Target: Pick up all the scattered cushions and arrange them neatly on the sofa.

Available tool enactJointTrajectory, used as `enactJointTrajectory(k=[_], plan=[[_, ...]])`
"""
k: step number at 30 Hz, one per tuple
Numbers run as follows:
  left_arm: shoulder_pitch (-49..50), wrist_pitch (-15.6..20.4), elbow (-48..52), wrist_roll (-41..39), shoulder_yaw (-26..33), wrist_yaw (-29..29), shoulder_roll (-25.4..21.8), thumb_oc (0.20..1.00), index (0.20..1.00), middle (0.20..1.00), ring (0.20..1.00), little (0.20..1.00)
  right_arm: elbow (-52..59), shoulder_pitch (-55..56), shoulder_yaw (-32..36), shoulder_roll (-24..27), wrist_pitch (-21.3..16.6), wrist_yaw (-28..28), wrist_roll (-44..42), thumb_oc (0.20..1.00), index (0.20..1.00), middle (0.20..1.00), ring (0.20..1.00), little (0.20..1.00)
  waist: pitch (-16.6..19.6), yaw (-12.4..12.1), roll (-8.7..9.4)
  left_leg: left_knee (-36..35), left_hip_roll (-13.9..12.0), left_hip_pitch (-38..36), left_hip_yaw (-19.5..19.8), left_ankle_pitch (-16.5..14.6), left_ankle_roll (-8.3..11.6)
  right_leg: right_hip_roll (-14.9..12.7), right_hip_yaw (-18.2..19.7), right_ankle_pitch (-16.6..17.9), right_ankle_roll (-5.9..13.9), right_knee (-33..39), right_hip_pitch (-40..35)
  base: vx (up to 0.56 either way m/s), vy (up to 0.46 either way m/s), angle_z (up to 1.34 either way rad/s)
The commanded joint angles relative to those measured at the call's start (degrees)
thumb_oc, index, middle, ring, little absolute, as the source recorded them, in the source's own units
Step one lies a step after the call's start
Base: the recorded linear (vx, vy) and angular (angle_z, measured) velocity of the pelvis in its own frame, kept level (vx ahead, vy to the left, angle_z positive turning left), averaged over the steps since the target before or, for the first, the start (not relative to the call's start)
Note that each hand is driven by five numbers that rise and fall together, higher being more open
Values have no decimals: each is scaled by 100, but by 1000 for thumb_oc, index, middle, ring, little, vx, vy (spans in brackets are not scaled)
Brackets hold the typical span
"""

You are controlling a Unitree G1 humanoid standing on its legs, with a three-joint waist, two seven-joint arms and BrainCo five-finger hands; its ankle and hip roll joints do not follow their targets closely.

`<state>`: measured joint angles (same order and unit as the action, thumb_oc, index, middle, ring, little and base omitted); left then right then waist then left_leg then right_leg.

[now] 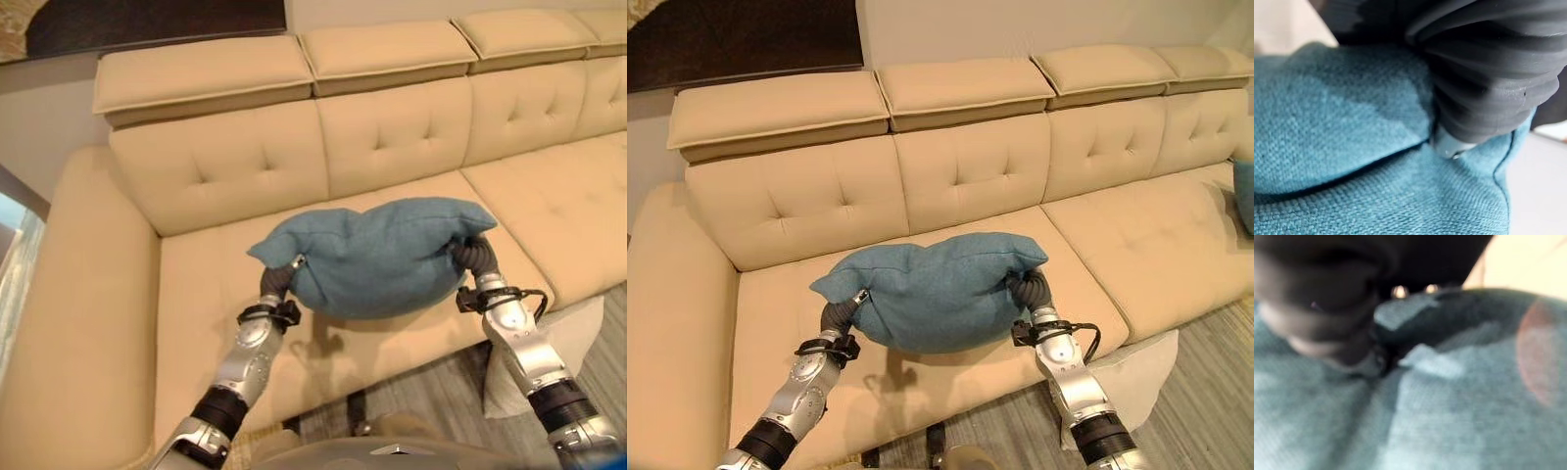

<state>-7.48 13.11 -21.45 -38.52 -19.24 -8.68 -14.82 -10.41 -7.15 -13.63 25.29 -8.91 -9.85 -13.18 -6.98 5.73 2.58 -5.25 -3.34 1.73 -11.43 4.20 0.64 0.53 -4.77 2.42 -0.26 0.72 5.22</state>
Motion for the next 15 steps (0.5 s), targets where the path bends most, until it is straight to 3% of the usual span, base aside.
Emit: enactJointTrajectory(k=[1, 9, 15], plan=[[-513, 510, 902, 457, -103, 282, -60, 200, 200, 200, 200, 200, 337, -747, -130, -311, -541, 25, 131, 200, 200, 200, 200, 200, 229, -231, 344, 640, 36, 210, -105, -608, 118, -970, 157, -420, 865, -340, -371, 57, 35, -5], [-1761, 775, 885, 793, -11, -320, -228, 200, 200, 200, 200, 200, 15, -1981, -306, -348, -626, -372, 152, 200, 200, 200, 200, 200, 256, -369, 263, 456, 93, 354, -136, -567, 124, -1049, -32, -300, 924, -150, -173, 28, 4, 7], [-3119, 959, 497, 910, -67, -905, -502, 200, 200, 200, 200, 200, -570, -3294, -579, -225, -694, -735, 62, 200, 200, 200, 200, 200, 9, -452, 234, 501, 42, 781, -37, -475, 174, -994, -75, -186, 919, -90, 239, -62, -39, 12]])
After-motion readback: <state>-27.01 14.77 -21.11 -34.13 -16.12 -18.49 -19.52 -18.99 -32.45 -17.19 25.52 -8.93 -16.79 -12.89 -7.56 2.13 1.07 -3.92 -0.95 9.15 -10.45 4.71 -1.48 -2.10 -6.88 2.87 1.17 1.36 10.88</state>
